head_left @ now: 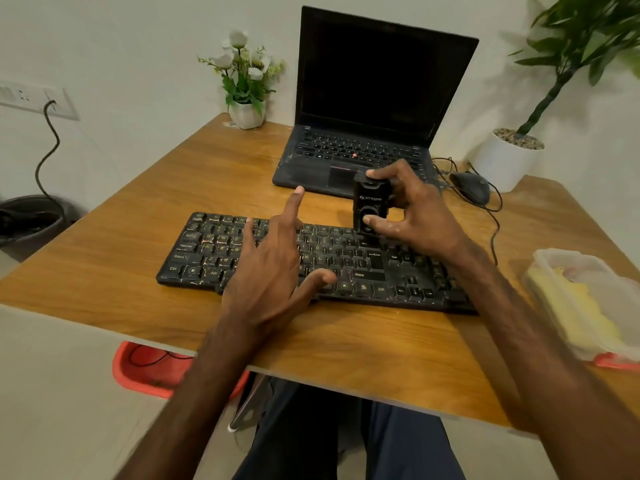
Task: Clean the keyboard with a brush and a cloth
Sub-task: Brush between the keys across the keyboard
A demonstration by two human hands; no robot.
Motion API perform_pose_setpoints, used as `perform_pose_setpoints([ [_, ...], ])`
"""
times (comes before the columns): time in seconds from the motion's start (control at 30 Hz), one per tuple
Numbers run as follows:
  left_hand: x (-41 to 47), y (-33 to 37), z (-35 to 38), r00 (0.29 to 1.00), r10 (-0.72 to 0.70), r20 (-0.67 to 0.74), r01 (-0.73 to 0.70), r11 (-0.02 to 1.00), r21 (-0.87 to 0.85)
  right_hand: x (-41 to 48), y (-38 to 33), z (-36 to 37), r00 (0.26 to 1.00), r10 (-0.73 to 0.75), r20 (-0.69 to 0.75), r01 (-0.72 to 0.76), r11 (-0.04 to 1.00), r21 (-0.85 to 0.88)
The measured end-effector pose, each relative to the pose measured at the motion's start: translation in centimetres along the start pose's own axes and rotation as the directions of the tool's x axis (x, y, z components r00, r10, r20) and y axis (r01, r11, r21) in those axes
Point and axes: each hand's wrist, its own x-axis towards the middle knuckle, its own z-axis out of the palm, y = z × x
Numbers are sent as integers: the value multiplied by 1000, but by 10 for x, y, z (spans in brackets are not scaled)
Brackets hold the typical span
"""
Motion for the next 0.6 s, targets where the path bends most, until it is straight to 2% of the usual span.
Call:
perform_pose_setpoints([
  [0.17, 0, -1, 1, 1000, 5, 2, -5, 1000, 16, 17, -10, 18, 1000, 3, -5, -2, 995, 102],
  [0.33, 0, 2, -2, 1000, 24, -12, -24, 1000, 5, 41, -14, 44, 999, 25, 28, -32, 960, 277],
  [0.43, 0, 2, -1, 1000, 20, -15, -20, 1000, 5, 39, 1, 37, 996, 76, 44, -86, 954, 289],
  [0.6, -4, 10, -6, 996, 26, -81, -36, 992, -117, 15, 15, 11, 984, 173, 33, -174, 924, 339],
])
